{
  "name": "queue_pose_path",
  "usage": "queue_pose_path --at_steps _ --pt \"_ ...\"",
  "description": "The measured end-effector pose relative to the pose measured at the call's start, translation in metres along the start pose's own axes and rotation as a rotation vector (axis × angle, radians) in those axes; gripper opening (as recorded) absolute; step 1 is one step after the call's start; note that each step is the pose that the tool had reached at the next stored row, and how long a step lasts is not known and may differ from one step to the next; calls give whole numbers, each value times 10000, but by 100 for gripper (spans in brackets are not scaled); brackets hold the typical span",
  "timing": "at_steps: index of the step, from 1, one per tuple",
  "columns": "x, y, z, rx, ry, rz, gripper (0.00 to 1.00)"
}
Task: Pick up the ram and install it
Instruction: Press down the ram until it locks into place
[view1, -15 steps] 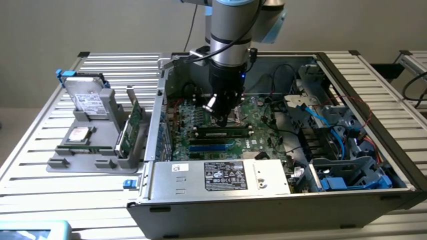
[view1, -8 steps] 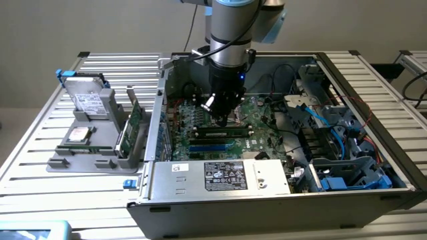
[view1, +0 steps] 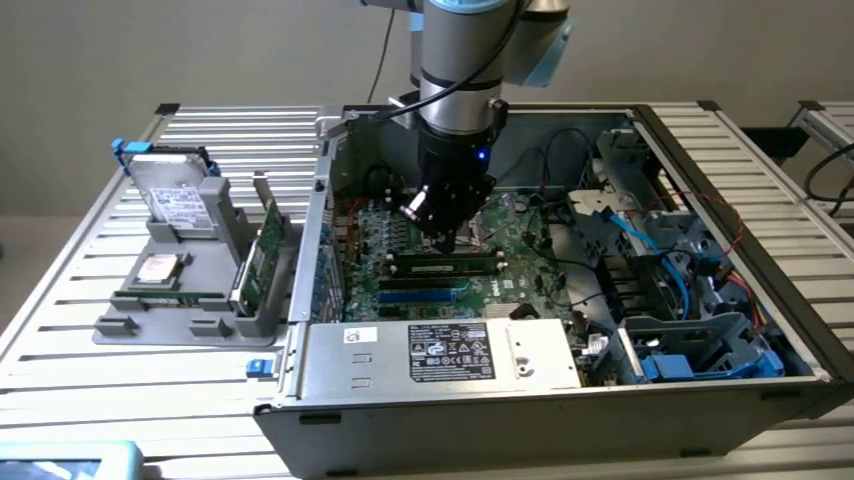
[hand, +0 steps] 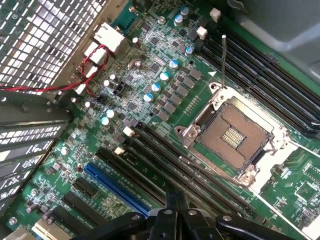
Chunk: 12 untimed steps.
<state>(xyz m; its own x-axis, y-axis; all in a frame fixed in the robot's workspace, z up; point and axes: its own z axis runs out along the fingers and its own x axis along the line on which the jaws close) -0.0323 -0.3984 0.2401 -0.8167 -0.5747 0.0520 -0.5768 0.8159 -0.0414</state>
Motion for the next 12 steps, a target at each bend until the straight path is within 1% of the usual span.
queue_pose_path --at_steps 4,9,12 --pt "0 0 0 -10 -1 533 11" --pt "0 0 0 -7 -29 1141 11" --pt "0 0 0 -18 -24 1533 11"
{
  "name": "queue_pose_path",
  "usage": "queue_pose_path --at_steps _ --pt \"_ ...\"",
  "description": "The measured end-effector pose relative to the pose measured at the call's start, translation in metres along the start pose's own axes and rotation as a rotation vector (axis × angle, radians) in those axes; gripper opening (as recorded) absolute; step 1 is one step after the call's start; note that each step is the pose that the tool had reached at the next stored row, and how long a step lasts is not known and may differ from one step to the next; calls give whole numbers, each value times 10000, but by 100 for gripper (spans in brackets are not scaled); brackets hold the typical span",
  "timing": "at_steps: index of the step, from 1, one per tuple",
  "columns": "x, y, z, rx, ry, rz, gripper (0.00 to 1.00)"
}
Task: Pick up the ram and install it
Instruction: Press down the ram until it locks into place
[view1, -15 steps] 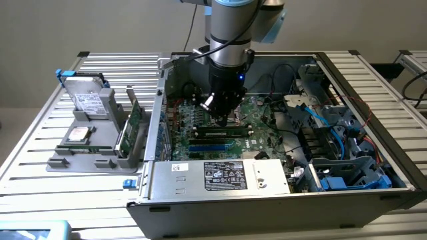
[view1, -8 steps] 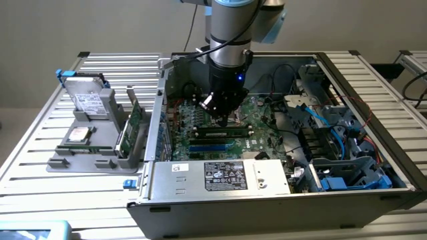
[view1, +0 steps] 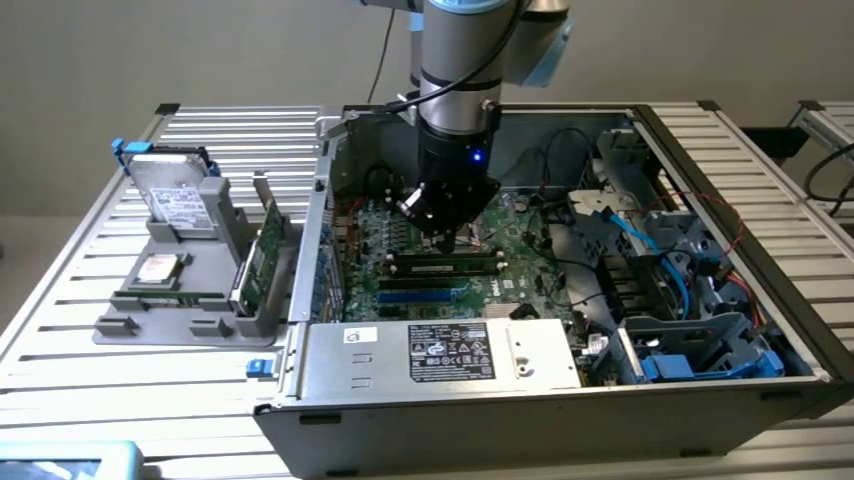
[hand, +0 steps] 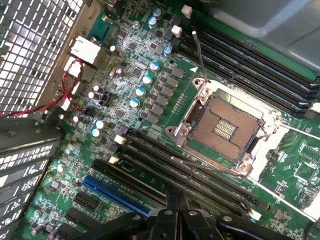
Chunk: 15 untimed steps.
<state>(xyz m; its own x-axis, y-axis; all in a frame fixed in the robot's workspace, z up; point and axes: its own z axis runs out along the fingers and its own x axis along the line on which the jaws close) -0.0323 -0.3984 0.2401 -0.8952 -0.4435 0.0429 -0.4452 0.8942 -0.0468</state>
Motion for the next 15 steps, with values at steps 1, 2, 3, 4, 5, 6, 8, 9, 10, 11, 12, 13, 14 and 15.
queue_pose_path --at_steps 1,2,3,4,5,6,8,9,10,11,12,13,14,15 --pt "0 0 0 -4 4 121 11" --pt "0 0 -1 -6 9 240 11" --pt "0 -1 0 -7 11 358 11" --pt "0 -1 0 -8 14 476 11" --pt "0 -1 0 -6 16 595 11" --pt "0 -1 -1 -5 18 708 11" --pt "-1 -1 0 -1 17 941 11" --pt "-1 -1 0 2 17 1053 11" --pt "-1 -1 0 5 17 1164 11" --pt "-1 -1 0 9 17 1274 11" --pt "0 -1 0 14 19 1386 11" --pt "-1 0 1 23 20 1499 11" --pt "-1 0 0 38 25 1604 11" --pt "0 0 1 65 27 1698 11"
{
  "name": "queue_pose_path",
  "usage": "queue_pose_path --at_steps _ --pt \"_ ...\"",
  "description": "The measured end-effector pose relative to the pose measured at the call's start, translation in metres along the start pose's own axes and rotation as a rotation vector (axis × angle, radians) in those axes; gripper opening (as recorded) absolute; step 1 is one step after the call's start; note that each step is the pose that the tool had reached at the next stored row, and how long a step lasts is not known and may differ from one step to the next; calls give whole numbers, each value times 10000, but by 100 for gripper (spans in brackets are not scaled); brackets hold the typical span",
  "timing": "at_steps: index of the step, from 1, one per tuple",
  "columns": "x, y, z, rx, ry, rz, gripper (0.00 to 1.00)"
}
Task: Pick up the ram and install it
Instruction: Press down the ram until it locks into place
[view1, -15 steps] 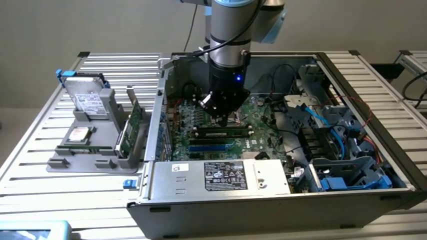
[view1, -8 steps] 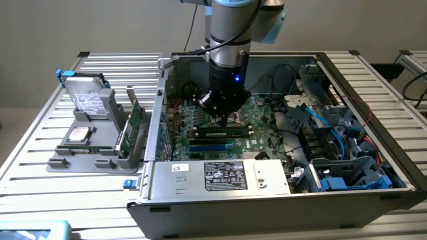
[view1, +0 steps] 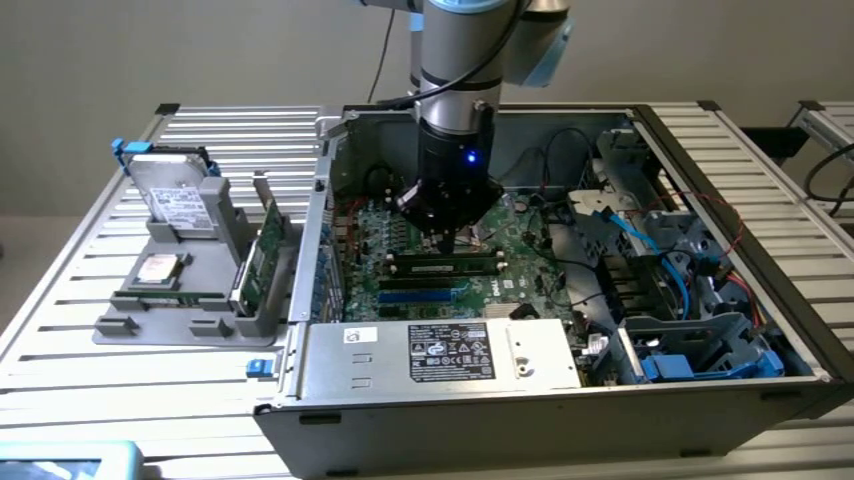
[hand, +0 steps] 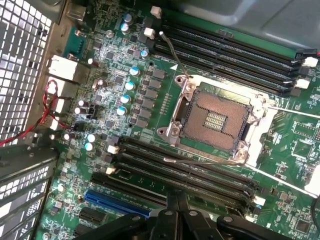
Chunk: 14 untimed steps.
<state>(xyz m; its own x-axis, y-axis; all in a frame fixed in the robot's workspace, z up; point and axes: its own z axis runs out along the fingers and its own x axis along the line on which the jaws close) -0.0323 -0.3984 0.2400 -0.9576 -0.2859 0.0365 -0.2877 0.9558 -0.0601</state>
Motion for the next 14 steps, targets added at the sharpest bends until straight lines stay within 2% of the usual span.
queue_pose_path --at_steps 4,8,11,14 --pt "0 0 -1 118 -3 359 11" --pt "0 -1 -1 208 -61 725 11" --pt "0 -1 -1 218 -68 1060 11" --pt "1 0 -1 215 -50 1434 11"
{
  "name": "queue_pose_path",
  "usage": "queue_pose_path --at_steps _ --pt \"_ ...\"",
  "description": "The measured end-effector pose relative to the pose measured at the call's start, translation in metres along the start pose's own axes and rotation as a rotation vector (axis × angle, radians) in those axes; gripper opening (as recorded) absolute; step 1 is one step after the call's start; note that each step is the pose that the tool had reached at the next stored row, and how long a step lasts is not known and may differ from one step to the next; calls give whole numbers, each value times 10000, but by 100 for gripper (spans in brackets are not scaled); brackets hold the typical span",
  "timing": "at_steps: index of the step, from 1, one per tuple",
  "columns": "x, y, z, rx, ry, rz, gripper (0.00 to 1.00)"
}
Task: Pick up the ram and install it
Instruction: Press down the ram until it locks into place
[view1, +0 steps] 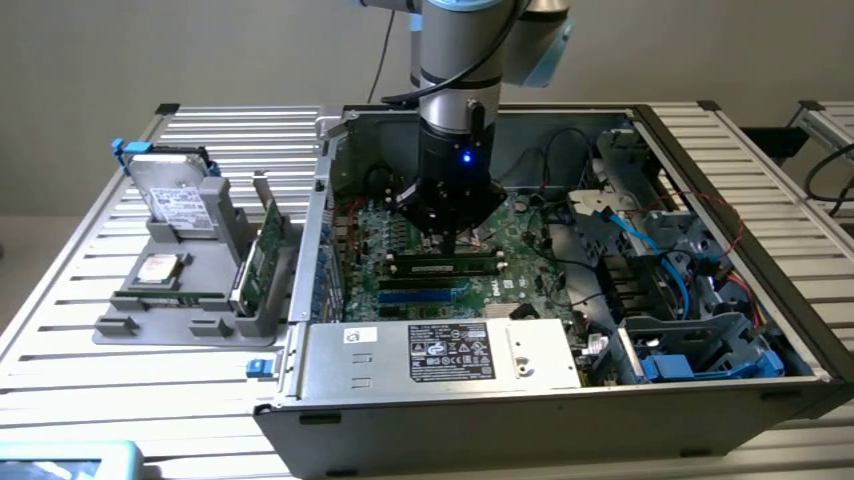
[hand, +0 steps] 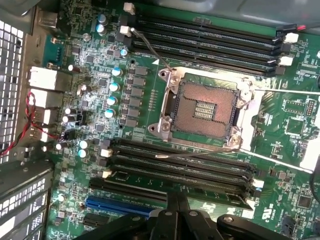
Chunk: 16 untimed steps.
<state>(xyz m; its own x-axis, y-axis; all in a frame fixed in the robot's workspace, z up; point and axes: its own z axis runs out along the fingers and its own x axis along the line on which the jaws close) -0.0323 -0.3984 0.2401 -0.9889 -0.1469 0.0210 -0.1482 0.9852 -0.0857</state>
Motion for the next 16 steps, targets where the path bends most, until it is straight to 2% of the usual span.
queue_pose_path --at_steps 5,9,16 --pt "0 0 0 -5 42 602 11" --pt "-1 0 1 26 70 915 11" --pt "-1 0 0 44 71 952 11"
